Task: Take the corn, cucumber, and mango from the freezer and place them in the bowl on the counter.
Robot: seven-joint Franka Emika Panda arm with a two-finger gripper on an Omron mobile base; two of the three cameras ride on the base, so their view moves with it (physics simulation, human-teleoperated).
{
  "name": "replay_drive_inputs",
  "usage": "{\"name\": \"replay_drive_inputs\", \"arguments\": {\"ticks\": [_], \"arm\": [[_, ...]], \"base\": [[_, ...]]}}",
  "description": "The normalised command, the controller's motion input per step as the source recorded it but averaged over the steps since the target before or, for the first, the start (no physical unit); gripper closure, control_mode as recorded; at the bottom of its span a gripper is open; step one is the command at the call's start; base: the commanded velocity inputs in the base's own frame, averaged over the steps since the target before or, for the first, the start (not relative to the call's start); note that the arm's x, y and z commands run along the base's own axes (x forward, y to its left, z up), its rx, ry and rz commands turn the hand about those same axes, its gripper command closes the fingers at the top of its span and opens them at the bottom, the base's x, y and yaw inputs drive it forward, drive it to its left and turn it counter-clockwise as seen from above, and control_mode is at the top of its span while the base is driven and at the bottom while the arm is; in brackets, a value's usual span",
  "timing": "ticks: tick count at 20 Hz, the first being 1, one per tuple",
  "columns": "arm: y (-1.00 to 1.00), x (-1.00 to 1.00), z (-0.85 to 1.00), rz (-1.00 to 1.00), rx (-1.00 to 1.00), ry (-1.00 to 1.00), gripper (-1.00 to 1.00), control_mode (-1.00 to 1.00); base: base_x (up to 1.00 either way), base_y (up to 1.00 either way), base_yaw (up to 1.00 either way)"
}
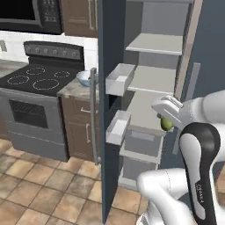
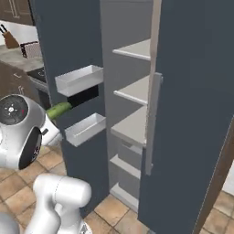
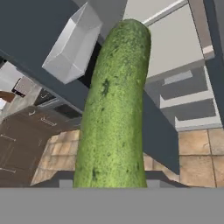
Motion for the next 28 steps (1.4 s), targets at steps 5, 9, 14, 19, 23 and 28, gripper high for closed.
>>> {"name": "replay_drive_inputs", "arguments": {"ticks": [5,9,14,19,23,28], "arm": [[0.0,0.0,0.0,0.0,0.0,0.0,1.0,1.0],[0.0,0.0,0.0,0.0,0.0,0.0,1.0,1.0],[0.0,0.0,0.0,0.0,0.0,0.0,1.0,1.0],[0.0,0.0,0.0,0.0,0.0,0.0,1.0,1.0],[0.0,0.0,0.0,0.0,0.0,0.0,1.0,1.0],[0.0,0.0,0.0,0.0,0.0,0.0,1.0,1.0]], "base": [[-0.32,0.39,0.8],[0.12,0.98,0.6],[0.99,0.99,0.06],[1.0,0.49,-0.53],[1.0,0.52,-0.46],[0.99,0.89,-0.01]]}}
